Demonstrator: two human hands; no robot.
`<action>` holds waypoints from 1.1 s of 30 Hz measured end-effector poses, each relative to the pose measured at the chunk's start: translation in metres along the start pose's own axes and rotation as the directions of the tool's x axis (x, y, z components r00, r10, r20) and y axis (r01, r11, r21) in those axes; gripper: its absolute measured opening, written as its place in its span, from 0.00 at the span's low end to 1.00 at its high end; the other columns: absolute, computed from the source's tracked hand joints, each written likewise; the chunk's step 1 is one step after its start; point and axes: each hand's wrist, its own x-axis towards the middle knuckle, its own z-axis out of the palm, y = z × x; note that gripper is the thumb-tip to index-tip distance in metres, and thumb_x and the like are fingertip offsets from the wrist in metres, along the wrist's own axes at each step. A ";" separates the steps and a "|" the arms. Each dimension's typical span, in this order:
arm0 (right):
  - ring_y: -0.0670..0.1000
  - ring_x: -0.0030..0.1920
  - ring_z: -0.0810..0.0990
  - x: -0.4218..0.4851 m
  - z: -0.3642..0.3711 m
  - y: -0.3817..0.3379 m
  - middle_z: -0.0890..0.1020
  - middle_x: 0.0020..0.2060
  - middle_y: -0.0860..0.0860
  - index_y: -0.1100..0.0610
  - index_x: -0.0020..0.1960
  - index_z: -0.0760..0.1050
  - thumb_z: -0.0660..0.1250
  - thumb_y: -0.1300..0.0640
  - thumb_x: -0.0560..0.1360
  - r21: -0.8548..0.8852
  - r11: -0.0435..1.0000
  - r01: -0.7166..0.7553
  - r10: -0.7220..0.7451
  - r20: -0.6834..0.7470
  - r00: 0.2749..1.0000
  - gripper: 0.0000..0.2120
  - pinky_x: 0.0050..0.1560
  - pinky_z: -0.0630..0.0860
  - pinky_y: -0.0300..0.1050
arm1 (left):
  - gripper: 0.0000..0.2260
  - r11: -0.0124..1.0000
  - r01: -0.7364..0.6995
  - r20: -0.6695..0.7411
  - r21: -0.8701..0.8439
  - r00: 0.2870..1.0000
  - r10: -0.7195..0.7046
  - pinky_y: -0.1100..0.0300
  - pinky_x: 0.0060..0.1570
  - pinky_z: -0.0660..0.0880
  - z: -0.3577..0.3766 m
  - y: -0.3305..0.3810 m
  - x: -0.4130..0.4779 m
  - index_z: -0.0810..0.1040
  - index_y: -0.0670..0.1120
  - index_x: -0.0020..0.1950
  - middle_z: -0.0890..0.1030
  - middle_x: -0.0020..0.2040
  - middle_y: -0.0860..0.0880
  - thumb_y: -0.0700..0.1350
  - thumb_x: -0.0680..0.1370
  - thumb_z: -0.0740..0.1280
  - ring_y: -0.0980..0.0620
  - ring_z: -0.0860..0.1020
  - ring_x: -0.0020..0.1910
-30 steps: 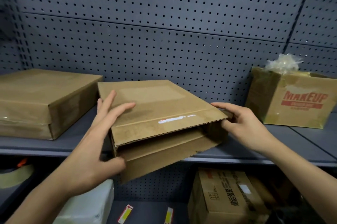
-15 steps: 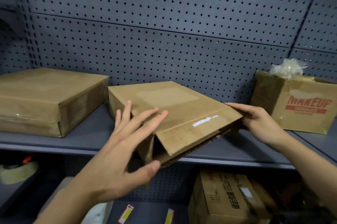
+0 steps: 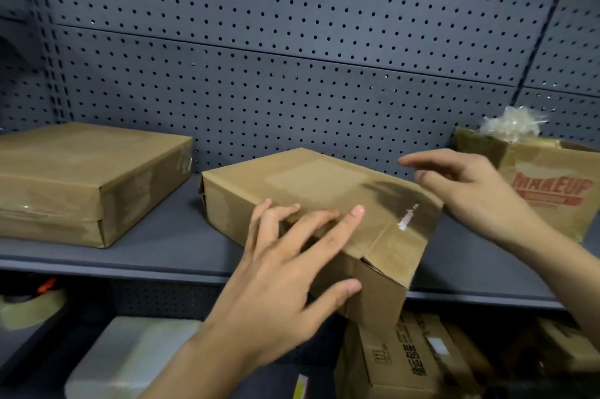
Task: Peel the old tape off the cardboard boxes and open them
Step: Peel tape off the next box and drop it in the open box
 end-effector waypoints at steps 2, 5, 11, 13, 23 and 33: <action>0.38 0.47 0.77 -0.004 0.010 -0.022 0.80 0.54 0.40 0.44 0.60 0.81 0.64 0.49 0.78 -0.094 0.991 0.091 -0.075 0.162 0.984 0.12 0.51 0.71 0.38 | 0.30 0.998 0.003 -0.073 0.070 0.997 0.002 0.43 0.69 0.62 0.007 0.007 0.007 0.57 0.59 0.80 0.72 0.69 0.59 0.68 0.80 0.55 0.48 0.67 0.65; 0.40 0.64 0.74 -0.009 0.022 -0.042 0.74 0.66 0.37 0.43 0.70 0.74 0.58 0.41 0.79 -0.215 0.967 0.139 -0.059 0.339 0.939 0.21 0.67 0.68 0.41 | 0.29 0.999 0.034 -0.206 0.015 0.978 -0.030 0.49 0.63 0.66 0.015 0.018 0.017 0.71 0.50 0.75 0.77 0.64 0.56 0.64 0.79 0.61 0.50 0.71 0.59; 0.40 0.76 0.58 -0.015 0.021 -0.030 0.62 0.75 0.36 0.39 0.77 0.61 0.52 0.22 0.67 -0.392 0.897 0.204 0.032 0.518 0.855 0.42 0.77 0.54 0.42 | 0.15 0.994 0.031 -0.308 -0.103 0.949 -0.061 0.46 0.74 0.62 0.004 -0.002 0.012 0.81 0.44 0.61 0.81 0.60 0.50 0.48 0.78 0.63 0.52 0.75 0.63; 0.39 0.75 0.58 -0.014 0.017 -0.025 0.61 0.75 0.33 0.38 0.76 0.60 0.55 0.20 0.63 -0.390 0.893 0.226 0.021 0.536 0.844 0.45 0.76 0.54 0.40 | 0.18 0.990 0.138 -0.256 -0.032 0.956 -0.142 0.45 0.77 0.53 -0.007 -0.018 0.014 0.81 0.46 0.62 0.79 0.62 0.50 0.51 0.78 0.60 0.52 0.73 0.65; 0.31 0.75 0.51 0.001 0.010 0.011 0.55 0.74 0.28 0.33 0.76 0.57 0.55 0.21 0.65 -0.318 0.912 0.259 -0.032 0.576 0.817 0.41 0.78 0.47 0.38 | 0.19 0.975 0.210 -0.134 0.071 0.971 -0.199 0.48 0.73 0.63 -0.020 -0.039 0.009 0.80 0.48 0.65 0.80 0.61 0.54 0.52 0.78 0.60 0.50 0.73 0.61; 0.40 0.76 0.58 -0.005 0.011 0.020 0.54 0.70 0.28 0.35 0.77 0.57 0.58 0.42 0.81 -0.528 0.800 0.285 -0.048 0.416 0.908 0.26 0.73 0.63 0.43 | 0.14 0.997 0.068 -0.273 0.036 0.960 -0.056 0.48 0.53 0.76 -0.016 -0.030 0.010 0.84 0.49 0.59 0.83 0.58 0.55 0.45 0.75 0.68 0.50 0.73 0.49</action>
